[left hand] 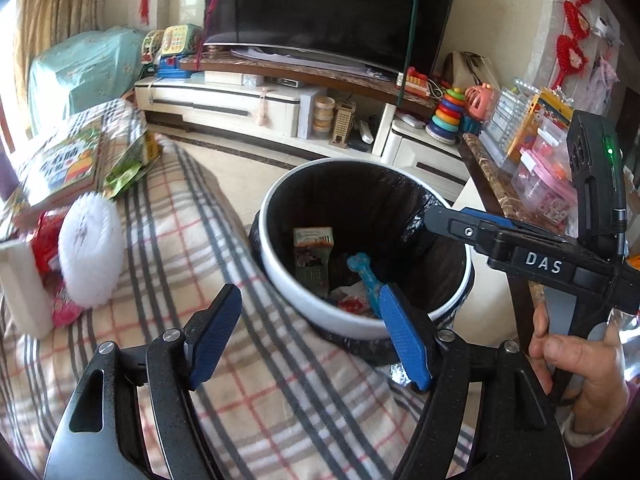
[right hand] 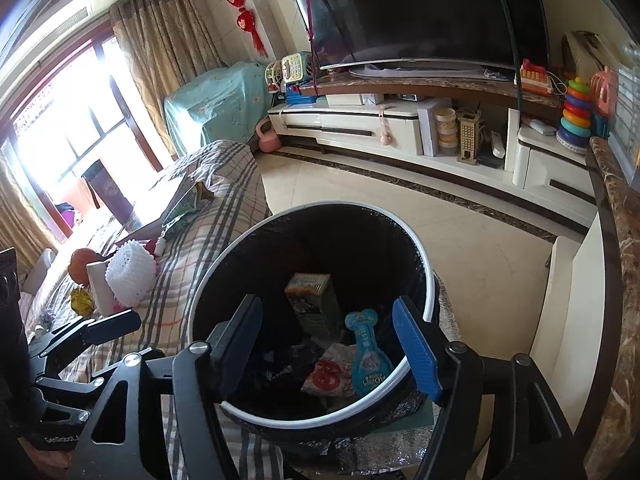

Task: Collect trash
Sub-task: 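Open the left tool to drop the carton while right tool drops the bottle, then move both open tools back over the cluttered bedspread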

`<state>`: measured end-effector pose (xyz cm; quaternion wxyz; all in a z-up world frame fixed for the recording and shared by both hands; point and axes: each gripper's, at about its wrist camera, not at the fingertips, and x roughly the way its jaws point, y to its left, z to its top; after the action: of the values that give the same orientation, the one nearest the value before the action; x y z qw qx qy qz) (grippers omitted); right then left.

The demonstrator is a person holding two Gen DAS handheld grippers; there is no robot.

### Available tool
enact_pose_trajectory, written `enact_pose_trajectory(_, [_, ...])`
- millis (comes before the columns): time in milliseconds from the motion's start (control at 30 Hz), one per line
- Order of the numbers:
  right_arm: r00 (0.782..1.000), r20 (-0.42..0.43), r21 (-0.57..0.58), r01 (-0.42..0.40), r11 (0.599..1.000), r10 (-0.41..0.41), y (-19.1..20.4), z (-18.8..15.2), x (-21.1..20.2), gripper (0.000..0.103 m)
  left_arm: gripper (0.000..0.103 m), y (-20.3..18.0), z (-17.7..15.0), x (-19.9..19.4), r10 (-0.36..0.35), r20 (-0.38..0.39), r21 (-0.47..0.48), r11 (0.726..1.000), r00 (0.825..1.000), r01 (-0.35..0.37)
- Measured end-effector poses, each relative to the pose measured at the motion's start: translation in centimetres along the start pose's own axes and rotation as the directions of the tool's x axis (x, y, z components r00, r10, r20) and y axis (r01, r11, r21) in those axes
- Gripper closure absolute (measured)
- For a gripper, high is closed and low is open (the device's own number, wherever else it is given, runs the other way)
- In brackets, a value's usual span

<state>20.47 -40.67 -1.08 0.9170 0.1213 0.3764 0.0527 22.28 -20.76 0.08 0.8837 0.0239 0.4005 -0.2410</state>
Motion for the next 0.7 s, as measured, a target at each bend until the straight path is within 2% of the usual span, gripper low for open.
enact_pose_trajectory(100, [1.0,-0.001,0.004,-0.029,1.0,0.029,0.8,-0.7,-0.3,0.009,0.029,1.0,-1.3,-0.9,0.006,0.0,-0.036,0.999,1.0,-0.006])
enact_pose_trajectory(400, [0.996,-0.011,-0.02,-0.089,0.996,0.088,4.8,-3.1,-1.0,0.007,0.027,4.6,-4.9,-3.8,0.061,0.009,-0.12,0.991,0.998,-0.06])
enact_pose_trajectory(700, [0.989,-0.036,-0.046,-0.145,0.988,0.144,9.1,-4.7,-0.3,0.006,0.027,8.8,-7.9,-6.1,0.112,0.01,-0.219,0.97,0.994,-0.107])
